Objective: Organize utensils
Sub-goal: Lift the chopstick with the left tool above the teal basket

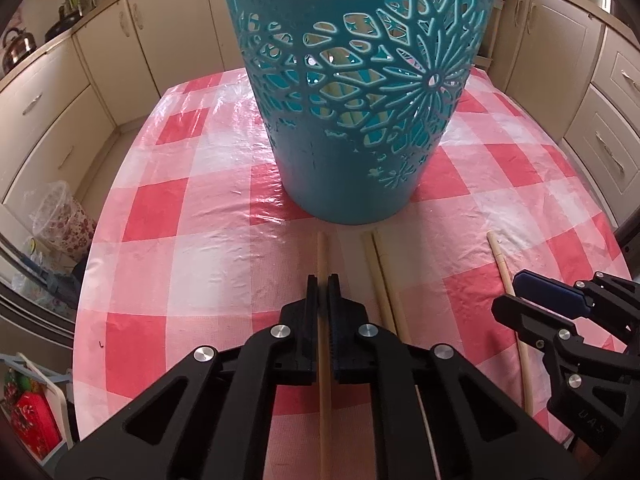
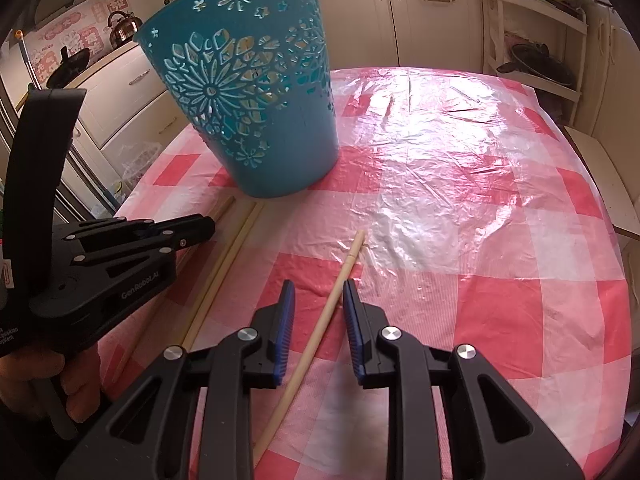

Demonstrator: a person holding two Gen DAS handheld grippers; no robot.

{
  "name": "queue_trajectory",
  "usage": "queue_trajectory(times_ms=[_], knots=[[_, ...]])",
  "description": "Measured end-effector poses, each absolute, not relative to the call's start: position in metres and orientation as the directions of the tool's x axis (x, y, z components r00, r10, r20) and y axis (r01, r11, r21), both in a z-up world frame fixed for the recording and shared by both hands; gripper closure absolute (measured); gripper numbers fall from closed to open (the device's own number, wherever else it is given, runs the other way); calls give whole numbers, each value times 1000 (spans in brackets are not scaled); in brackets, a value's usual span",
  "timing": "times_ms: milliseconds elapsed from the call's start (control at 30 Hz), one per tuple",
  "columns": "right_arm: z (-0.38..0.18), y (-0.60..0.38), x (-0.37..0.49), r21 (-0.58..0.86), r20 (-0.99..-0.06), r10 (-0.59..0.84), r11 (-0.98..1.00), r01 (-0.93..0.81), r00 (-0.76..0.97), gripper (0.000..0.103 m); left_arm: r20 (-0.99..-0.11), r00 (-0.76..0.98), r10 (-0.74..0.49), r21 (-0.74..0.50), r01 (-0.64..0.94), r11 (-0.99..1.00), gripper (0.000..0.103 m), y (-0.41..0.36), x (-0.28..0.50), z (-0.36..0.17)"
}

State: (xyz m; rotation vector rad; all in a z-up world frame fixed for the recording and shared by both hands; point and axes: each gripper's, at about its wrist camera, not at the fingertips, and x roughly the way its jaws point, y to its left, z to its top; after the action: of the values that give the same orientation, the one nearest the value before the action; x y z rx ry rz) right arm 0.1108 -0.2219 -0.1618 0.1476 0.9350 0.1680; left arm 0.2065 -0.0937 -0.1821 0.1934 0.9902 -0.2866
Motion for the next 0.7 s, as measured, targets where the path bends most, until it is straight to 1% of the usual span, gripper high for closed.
queue_trajectory(times_ms=[100,200,267,333,400,467,567,700], knots=[[-162,-221,110,193,-786,204,978,-82,584,76,-848,500,-174,-3,324,946,99,-86,200,-180],[-162,-221,110,193,-785,203,978,-81,586,76,-842,485,-237,-76,327,942,99,-72,189,-166],[-162,-221,110,191,-784,203,978,-82,587,76,-826,485,-287,-131,330,935,99,-61,181,-149],[-162,-221,110,192,-783,204,978,-83,588,76,-795,487,-362,-212,337,917,99,-48,172,-123],[-163,-222,109,195,-781,207,977,-84,589,76,-743,513,-430,-276,350,895,99,-37,165,-87],[-163,-222,109,195,-780,206,977,-84,590,76,-680,567,-466,-290,376,880,99,-34,161,-50],[-163,-222,109,199,-779,209,976,-84,591,76,-577,658,-483,-271,404,874,99,-43,167,0],[-163,-224,109,208,-776,218,974,-87,592,76,-450,756,-475,-261,398,880,98,-64,200,37]])
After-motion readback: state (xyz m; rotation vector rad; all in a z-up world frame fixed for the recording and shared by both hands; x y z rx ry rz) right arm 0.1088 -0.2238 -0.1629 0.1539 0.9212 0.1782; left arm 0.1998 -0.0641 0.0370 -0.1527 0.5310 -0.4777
